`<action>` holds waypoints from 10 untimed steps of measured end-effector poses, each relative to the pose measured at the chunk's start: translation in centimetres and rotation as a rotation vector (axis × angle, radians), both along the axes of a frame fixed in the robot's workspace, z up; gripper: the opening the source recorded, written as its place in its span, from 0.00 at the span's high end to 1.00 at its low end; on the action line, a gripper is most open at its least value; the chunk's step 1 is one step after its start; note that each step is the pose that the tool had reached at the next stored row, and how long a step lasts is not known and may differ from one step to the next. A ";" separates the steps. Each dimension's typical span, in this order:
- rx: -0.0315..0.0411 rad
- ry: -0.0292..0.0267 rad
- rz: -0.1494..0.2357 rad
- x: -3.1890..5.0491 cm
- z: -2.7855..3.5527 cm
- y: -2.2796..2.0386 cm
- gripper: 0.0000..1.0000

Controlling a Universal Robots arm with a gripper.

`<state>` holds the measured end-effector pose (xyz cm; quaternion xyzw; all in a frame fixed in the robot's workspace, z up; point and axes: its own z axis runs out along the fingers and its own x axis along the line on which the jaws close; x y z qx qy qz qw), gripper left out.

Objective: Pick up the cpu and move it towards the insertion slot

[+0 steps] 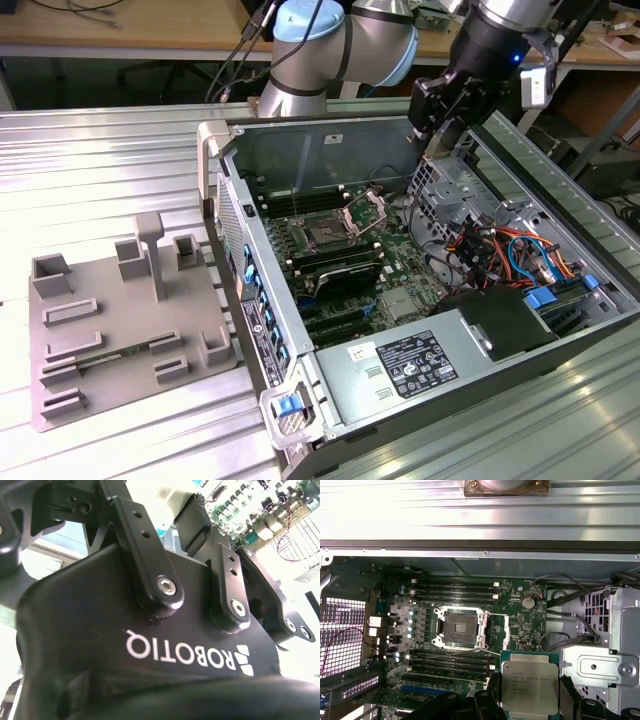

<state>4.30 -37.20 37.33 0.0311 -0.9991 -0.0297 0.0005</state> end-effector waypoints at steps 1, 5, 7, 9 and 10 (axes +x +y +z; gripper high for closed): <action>-0.0001 0.0000 0.000 -0.04 -0.02 0.01 0.45; -0.0001 0.0000 0.000 -0.29 -0.12 0.03 0.45; -0.0001 0.0000 0.000 -0.62 -0.19 0.06 0.45; -0.0001 0.0000 0.000 -0.85 -0.24 0.12 0.45; -0.0001 0.0000 0.000 -0.94 -0.26 0.15 0.45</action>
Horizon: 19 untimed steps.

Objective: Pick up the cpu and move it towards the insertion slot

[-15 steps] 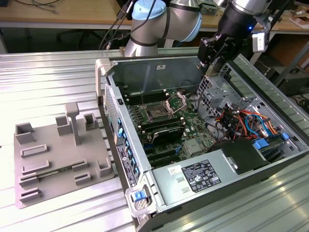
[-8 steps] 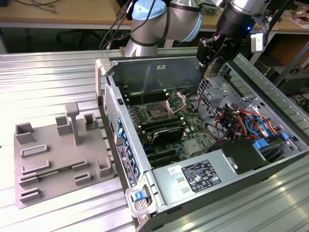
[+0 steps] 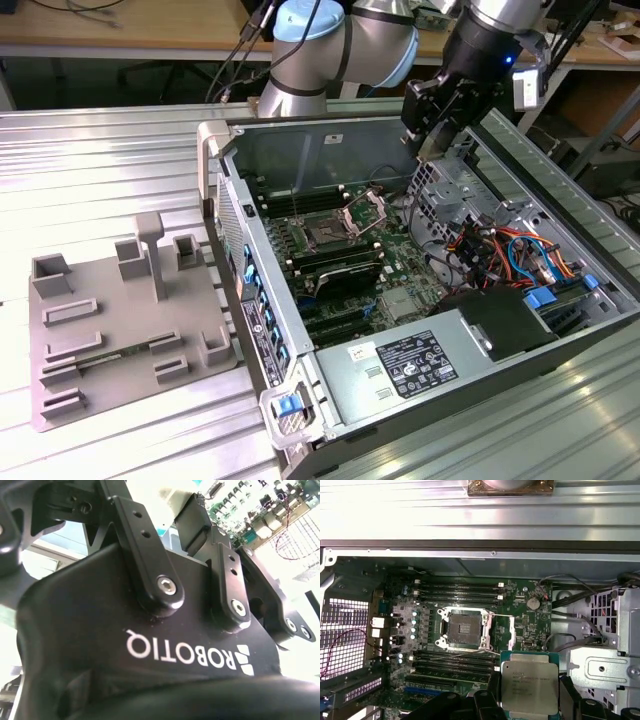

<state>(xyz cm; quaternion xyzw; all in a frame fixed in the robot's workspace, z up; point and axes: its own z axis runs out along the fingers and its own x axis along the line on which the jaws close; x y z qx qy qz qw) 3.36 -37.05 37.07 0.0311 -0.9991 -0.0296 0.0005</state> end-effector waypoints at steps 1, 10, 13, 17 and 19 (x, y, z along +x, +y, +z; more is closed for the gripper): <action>0.0001 0.0000 0.000 -0.08 -0.02 0.03 0.45; 0.0000 0.0000 0.000 -0.70 -0.19 0.29 0.45; 0.0001 0.0000 0.000 -0.85 -0.24 0.35 0.45; 0.0001 0.0000 0.000 -1.10 -0.34 0.42 0.45; 0.0001 0.0000 0.000 -1.18 -0.37 0.44 0.45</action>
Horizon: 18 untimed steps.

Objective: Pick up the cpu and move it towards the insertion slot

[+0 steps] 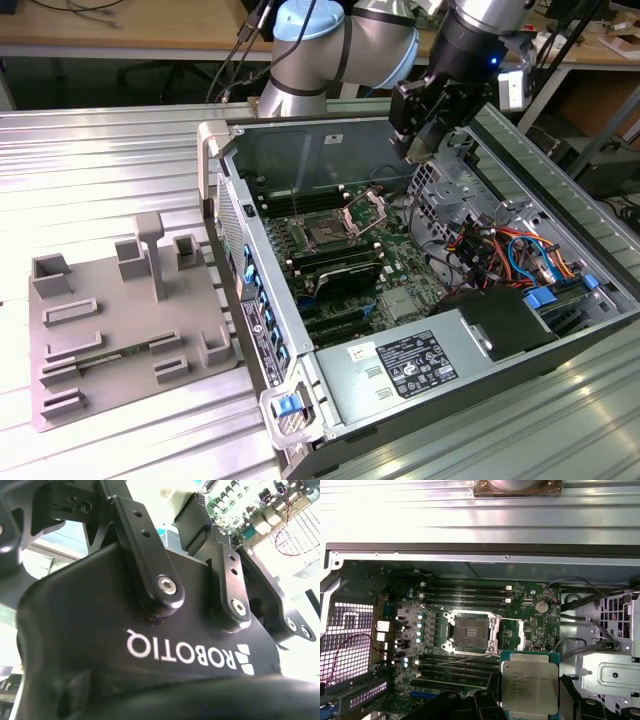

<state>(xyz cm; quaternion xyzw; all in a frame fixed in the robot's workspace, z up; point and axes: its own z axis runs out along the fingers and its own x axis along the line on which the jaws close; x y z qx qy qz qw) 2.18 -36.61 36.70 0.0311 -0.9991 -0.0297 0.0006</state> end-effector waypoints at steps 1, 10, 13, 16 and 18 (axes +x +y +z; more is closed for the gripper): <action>0.0000 -0.0001 0.000 -0.05 -0.02 0.01 0.45; 0.0000 0.0000 0.000 -0.80 -0.19 0.17 0.45; -0.0001 -0.0001 0.000 -1.04 -0.22 0.22 0.45; 0.0000 0.0000 0.000 -1.25 -0.26 0.28 0.45; 0.0000 -0.0001 0.000 -1.37 -0.29 0.34 0.45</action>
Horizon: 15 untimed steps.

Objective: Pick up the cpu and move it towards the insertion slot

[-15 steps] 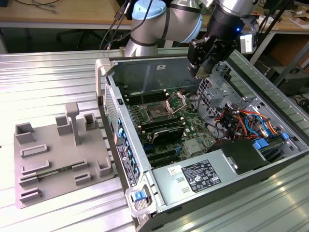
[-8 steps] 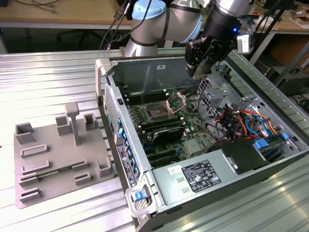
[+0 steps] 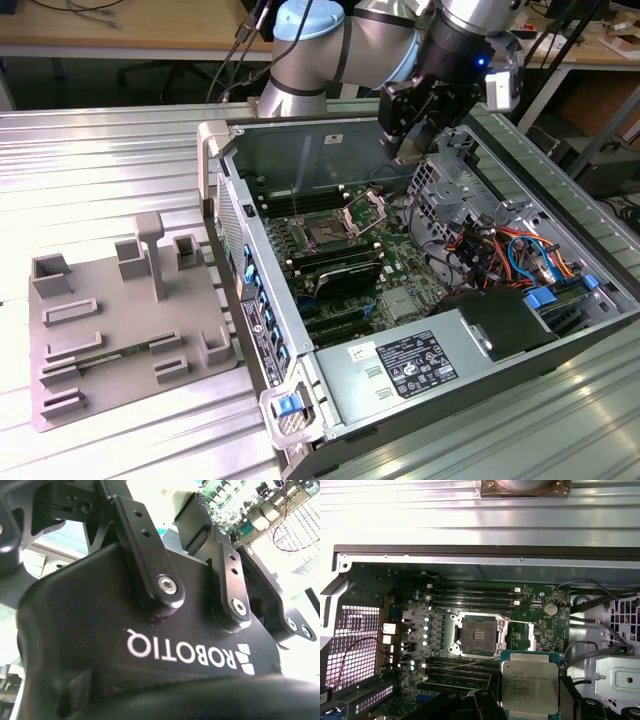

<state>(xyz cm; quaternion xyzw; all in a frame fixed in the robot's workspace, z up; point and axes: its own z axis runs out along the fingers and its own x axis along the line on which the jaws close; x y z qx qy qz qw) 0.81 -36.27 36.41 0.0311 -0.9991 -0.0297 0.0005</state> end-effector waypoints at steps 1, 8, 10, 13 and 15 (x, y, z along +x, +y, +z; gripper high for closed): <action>0.0000 0.0001 0.000 -0.05 -0.01 0.04 0.45; 0.0001 0.0000 0.000 -0.23 -0.22 0.48 0.45; 0.0001 -0.0001 0.000 -0.24 -0.29 0.61 0.45; 0.0002 0.0000 0.000 -0.25 -0.39 0.88 0.45; 0.0000 0.0000 0.000 -0.25 -0.53 1.06 0.45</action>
